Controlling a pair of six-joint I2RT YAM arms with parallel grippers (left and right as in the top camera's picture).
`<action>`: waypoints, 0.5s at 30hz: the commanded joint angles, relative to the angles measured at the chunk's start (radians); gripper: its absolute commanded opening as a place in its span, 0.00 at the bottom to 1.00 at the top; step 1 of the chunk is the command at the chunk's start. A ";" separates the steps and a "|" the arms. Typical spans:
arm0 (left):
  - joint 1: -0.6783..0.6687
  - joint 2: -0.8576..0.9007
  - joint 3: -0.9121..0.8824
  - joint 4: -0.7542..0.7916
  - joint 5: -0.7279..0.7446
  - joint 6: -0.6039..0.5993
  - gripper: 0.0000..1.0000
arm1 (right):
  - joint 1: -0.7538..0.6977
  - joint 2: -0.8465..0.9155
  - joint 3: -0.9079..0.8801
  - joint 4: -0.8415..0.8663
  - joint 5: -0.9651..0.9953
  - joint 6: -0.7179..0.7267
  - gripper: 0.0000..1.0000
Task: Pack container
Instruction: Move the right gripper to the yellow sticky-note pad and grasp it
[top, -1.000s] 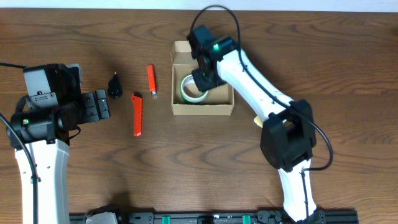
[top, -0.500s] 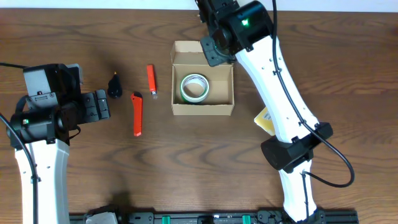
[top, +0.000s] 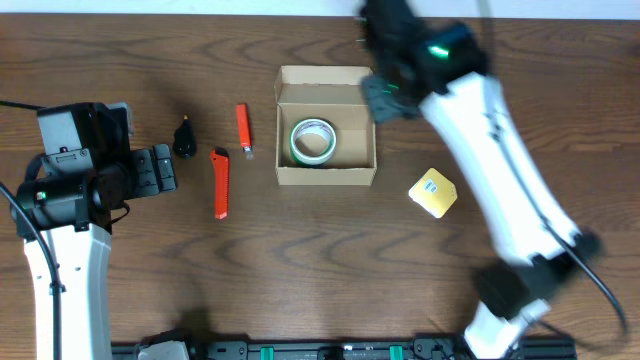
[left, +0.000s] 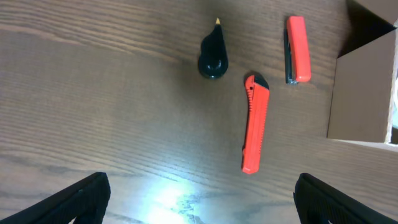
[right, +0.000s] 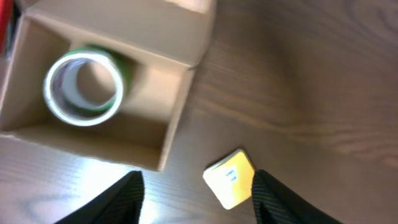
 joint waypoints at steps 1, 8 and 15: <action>0.004 0.000 0.020 -0.003 -0.006 0.011 0.95 | -0.097 -0.199 -0.220 0.043 -0.022 -0.012 0.61; 0.004 0.000 0.020 -0.003 -0.006 0.011 0.95 | -0.231 -0.289 -0.550 0.070 -0.075 0.014 0.72; 0.004 0.000 0.020 -0.003 -0.006 0.011 0.95 | -0.227 -0.260 -0.805 0.201 -0.072 -0.158 0.79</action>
